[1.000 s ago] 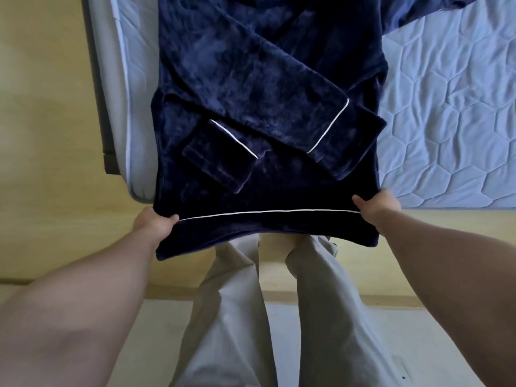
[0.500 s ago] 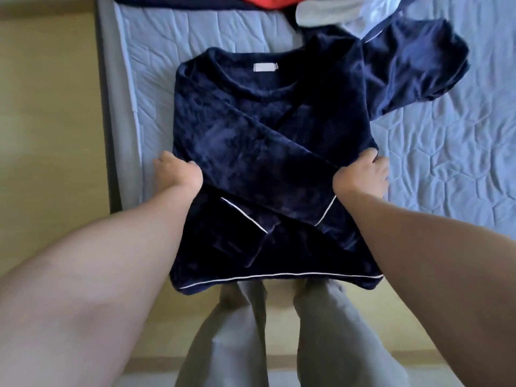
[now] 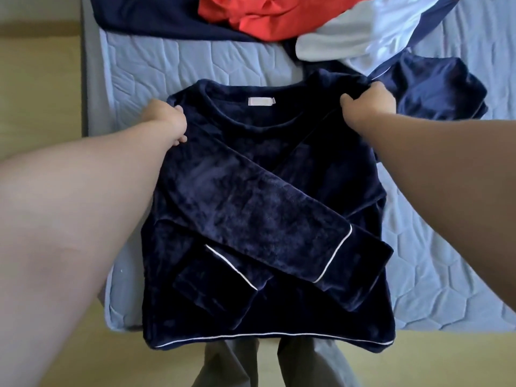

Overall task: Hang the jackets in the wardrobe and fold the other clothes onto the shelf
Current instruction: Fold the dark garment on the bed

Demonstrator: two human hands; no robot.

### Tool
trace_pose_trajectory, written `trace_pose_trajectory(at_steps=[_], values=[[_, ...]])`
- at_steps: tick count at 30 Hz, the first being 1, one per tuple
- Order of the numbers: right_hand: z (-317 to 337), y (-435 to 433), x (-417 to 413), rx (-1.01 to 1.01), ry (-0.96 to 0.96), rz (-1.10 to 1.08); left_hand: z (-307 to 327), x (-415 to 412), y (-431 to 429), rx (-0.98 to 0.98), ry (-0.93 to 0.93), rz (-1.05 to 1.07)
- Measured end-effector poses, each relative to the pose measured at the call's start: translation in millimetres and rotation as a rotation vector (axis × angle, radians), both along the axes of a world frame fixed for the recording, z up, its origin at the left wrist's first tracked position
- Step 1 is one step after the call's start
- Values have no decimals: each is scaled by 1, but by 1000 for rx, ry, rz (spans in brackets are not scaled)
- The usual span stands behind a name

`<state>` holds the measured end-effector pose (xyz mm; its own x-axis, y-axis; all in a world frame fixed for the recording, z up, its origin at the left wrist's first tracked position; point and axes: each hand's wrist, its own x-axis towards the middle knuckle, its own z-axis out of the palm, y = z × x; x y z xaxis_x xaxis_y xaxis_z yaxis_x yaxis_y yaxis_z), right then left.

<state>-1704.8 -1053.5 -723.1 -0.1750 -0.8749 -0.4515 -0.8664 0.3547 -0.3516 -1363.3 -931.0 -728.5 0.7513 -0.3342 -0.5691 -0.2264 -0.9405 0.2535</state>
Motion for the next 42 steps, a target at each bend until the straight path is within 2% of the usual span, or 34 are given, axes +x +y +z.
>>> trace_pose_trajectory(at_steps=[4, 7, 9, 12, 16, 20, 22, 24, 28, 30, 33, 36, 38, 42], values=[[5, -12, -4, 75, -161, -164, 5, 11, -9, -7, 158, 112], [17, -16, 1, 112, -350, -336, 26, 17, -13, -42, 304, 155], [29, -19, 6, 111, -404, -382, 44, 26, -16, -108, 328, 260], [54, -27, 17, 32, -300, -297, 70, 42, -25, -196, 285, 391], [89, -47, 36, -96, -292, -222, 97, 69, -45, -321, 164, 436], [115, -74, 53, -238, -329, -221, 127, 80, -68, -504, 18, 321], [123, -85, 60, -281, -375, -279, 141, 85, -78, -585, 9, 341], [132, -80, 62, -298, -353, -225, 149, 84, -76, -610, 56, 433], [140, -46, 52, -268, -342, -173, 148, 67, -34, -580, 134, 436], [140, -21, 45, -246, -374, -202, 144, 56, -1, -553, 190, 541], [134, 26, 27, -184, -401, -390, 129, 41, 55, -489, 246, 638], [125, 81, 0, -39, -384, -589, 111, 13, 116, -435, 315, 676], [113, 120, -19, 13, -379, -552, 100, -8, 156, -377, 248, 670], [84, 198, -56, 124, -245, -343, 70, -42, 228, -199, 144, 569]])
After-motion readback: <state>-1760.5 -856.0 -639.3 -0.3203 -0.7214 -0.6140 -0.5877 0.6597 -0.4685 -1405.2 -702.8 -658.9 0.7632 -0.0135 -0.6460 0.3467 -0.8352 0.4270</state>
